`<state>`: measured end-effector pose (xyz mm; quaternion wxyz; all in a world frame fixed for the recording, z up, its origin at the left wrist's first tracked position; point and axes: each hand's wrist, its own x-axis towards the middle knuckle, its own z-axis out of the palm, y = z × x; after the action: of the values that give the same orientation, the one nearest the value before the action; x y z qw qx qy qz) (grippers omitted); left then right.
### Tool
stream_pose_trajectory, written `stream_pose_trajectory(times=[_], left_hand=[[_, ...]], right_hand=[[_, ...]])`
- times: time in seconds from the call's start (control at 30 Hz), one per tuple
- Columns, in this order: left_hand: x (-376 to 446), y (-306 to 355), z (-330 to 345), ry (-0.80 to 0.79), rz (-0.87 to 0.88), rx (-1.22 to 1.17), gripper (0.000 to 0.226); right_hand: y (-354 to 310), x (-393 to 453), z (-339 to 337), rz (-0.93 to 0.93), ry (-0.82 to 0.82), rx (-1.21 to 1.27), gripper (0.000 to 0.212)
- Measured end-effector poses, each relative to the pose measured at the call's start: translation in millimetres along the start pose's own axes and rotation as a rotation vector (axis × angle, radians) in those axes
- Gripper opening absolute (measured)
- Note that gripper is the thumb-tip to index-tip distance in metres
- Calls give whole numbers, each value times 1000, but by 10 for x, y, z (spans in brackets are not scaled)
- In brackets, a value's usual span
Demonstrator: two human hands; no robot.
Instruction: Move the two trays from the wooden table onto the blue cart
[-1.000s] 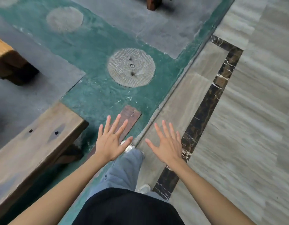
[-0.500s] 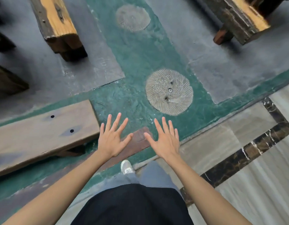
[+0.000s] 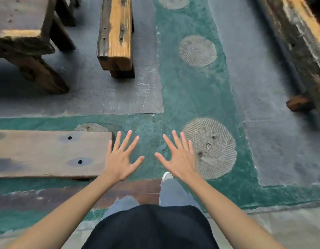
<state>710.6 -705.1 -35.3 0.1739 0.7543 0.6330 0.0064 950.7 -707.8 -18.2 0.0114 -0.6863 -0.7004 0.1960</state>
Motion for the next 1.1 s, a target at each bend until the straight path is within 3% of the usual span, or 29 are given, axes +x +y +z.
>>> stream_pose_trajectory(times=[0.17,0.37,0.57,0.7,1.1], left_hand=[[349,-45,-285,64,-149,-37,78],[690,-542,-518,107,-376,-74,80],[1487,-1440,-803,226,-496,-97,79],[1983,-2013,-1142,260,-622,-136,78],[2534,-3436,-1897,326,-843,-190,78]], right_hand=[[-50,733,-404,-146,-38,-46,81],[-558,1680,-544,-340,-98,-100,80],[-1464,2970,-488,-518,-62,-124,78],[-2119,3756,-524,-576,-134,-164,79],[-3954,5232,-563,-707,-250,-113,81]])
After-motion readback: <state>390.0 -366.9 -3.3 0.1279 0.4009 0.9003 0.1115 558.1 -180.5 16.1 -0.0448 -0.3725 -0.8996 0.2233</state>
